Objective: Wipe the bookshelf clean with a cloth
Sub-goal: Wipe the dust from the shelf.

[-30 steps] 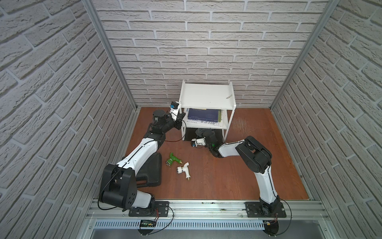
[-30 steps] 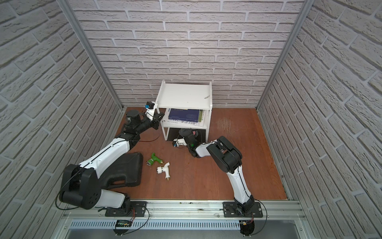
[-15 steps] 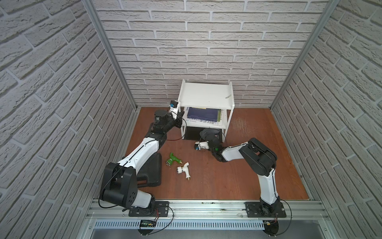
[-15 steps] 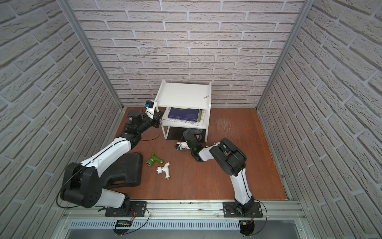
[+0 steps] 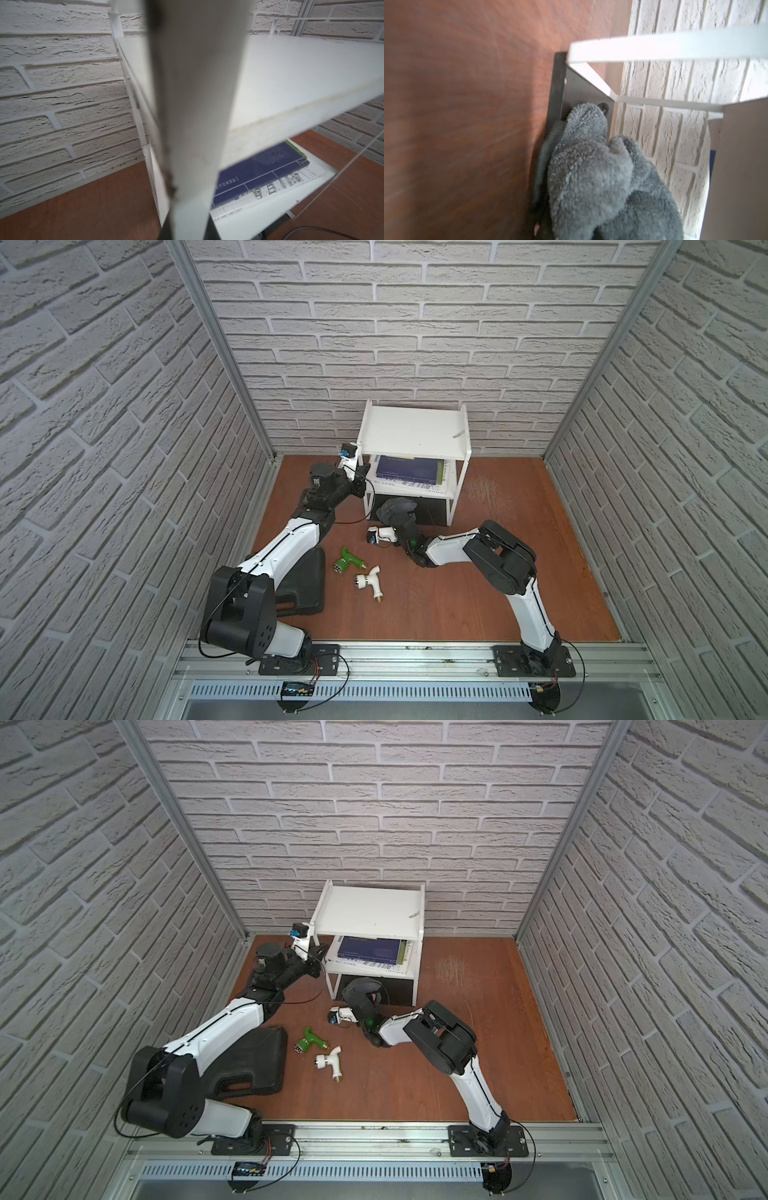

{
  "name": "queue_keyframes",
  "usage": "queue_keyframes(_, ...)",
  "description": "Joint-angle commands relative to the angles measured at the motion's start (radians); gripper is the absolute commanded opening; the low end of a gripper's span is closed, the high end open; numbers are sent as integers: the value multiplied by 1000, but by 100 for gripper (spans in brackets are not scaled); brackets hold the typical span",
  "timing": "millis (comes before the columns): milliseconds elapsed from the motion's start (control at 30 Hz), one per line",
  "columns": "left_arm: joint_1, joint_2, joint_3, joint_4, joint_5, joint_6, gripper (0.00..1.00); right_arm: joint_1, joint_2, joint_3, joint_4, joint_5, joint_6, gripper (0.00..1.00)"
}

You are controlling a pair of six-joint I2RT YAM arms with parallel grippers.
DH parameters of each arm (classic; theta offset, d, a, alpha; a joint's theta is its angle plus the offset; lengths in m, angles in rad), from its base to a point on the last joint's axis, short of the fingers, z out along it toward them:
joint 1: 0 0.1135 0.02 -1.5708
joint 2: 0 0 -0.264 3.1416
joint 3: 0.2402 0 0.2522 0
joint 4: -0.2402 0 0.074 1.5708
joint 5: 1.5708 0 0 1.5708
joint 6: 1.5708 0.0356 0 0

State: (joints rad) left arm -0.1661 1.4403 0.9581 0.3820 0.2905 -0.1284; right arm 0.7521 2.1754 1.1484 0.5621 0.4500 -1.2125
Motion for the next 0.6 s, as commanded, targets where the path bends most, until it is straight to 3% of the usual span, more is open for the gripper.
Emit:
queue_keyframes(0,49,60,-68,-176,-111,-20,0,-116,-59,-161,-19,97,5,3)
queue_keyframes(67,60,50,-76,-174,-110,-25,0,-136,-115,-265,6,123,-5,3)
queue_keyframes(133,68,43,-82,-173,-110,-24,0,-107,-249,-361,20,56,72,3)
queue_keyframes(200,69,39,-85,-175,-112,-24,0,-75,-471,-410,-83,-132,274,3)
queue_keyframes(267,69,38,-83,-180,-116,-26,0,-90,-661,-428,-194,-375,579,3)
queue_keyframes(333,70,35,-84,-182,-119,-31,0,-127,-816,-460,-219,-467,823,3)
queue_keyframes(400,71,33,-88,-184,-126,-31,0,-161,-913,-513,-256,-435,1029,3)
queue_keyframes(467,71,28,-94,-185,-133,-26,0,-193,-1012,-572,-305,-349,1180,3)
queue_keyframes(567,77,29,-90,-202,-140,-18,0,-279,-1145,-628,-345,-315,1395,3)
